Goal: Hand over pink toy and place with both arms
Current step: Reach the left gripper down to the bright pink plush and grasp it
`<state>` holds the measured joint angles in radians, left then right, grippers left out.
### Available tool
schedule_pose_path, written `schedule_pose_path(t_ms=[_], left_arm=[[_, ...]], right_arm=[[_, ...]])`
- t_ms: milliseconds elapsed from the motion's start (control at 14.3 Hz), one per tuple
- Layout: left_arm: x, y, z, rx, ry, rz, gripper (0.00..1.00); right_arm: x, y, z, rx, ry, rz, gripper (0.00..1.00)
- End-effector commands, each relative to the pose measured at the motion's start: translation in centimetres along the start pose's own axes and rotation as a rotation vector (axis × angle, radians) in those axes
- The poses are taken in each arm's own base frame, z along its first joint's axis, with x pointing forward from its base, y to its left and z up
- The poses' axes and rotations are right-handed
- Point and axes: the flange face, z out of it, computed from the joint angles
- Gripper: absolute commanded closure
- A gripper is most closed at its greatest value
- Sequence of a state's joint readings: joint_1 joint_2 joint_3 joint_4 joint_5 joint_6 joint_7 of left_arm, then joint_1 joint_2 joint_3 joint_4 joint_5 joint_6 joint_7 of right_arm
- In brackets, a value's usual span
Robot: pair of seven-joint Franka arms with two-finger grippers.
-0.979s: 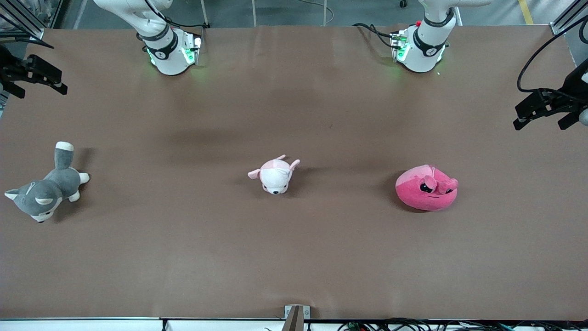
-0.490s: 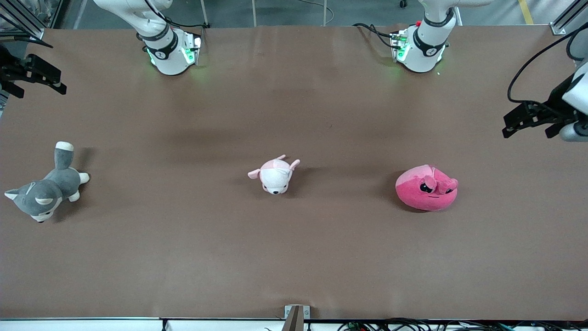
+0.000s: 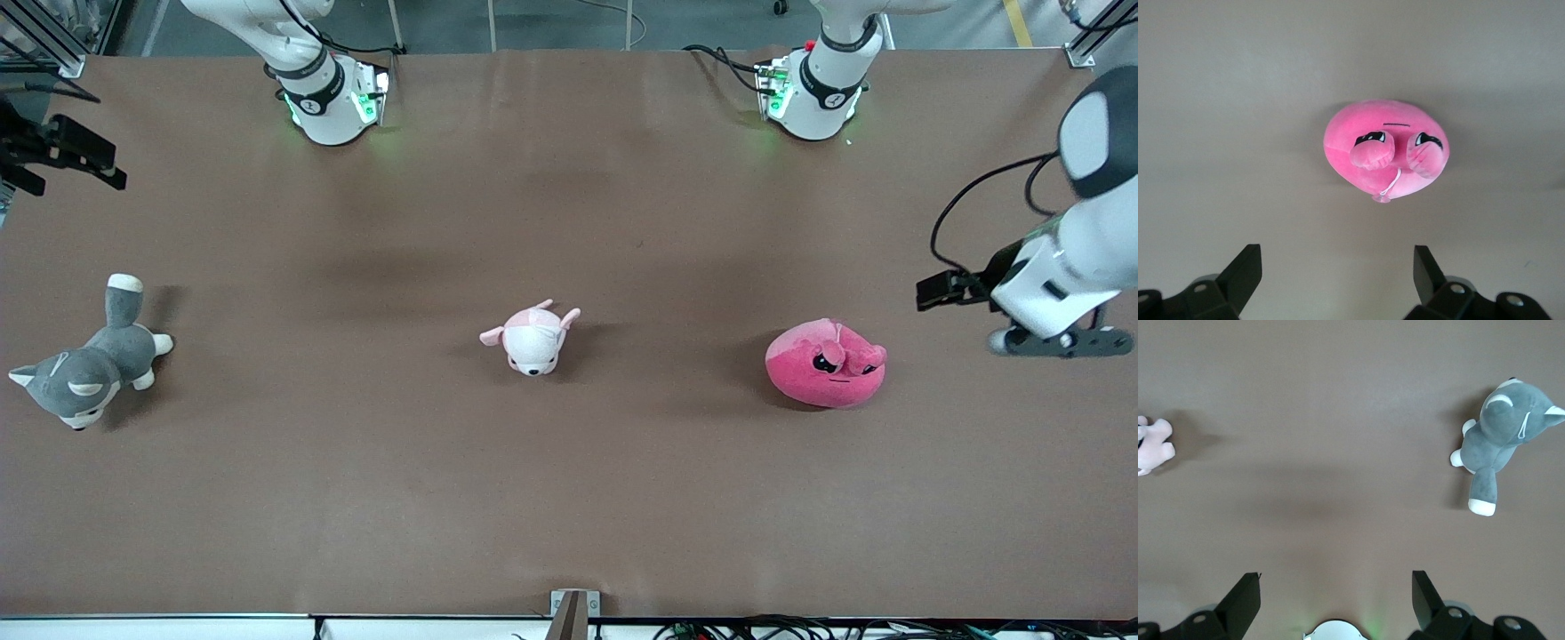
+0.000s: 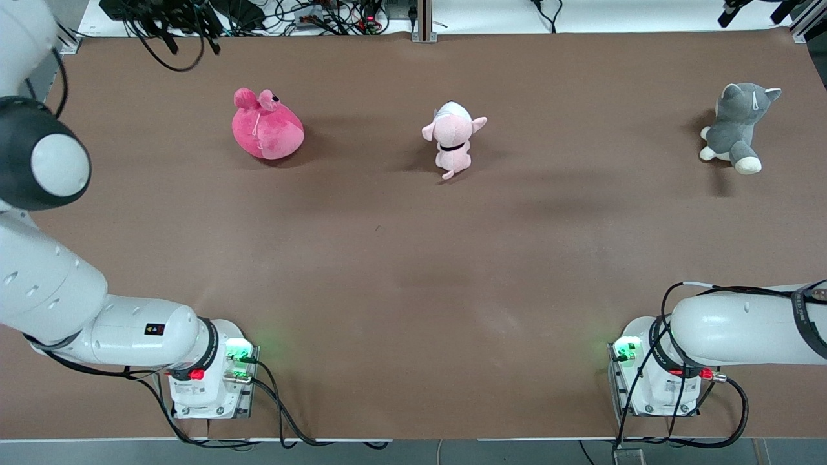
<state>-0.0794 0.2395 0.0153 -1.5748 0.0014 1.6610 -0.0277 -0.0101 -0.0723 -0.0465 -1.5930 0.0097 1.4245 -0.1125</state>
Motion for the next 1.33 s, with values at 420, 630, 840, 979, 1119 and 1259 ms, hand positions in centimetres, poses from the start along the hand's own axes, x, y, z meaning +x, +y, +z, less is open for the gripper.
schedule_pose_path(t_ms=[420,630,840,979,1119,1259], left_arm=[[5.0,0.3,9.5,-0.008,-0.059,0.012,0.0],[6.0,0.4,11.2,-0.012,-0.045,0.004,0.0],[6.5,0.9,13.0,-0.021,-0.056,0.0,0.0],[6.6,1.2,13.6,-0.057,-0.066,-0.013,0.0],[6.6,1.4,13.7,-0.064,-0.068,-0.014,0.0],[6.7,1.4,14.3,-0.063,-0.077,-0.014,0.02]], right_arm=[[6.1,3.9,7.0,-0.004,-0.064,0.04,0.0],[6.1,3.7,7.3,-0.002,-0.07,0.041,0.0],[6.1,3.4,7.3,-0.001,-0.074,0.046,0.0],[6.0,3.4,7.4,0.0,-0.077,0.047,0.0],[6.0,3.5,7.4,0.002,-0.08,0.049,0.0],[5.9,3.5,7.4,0.002,-0.079,0.049,0.0]])
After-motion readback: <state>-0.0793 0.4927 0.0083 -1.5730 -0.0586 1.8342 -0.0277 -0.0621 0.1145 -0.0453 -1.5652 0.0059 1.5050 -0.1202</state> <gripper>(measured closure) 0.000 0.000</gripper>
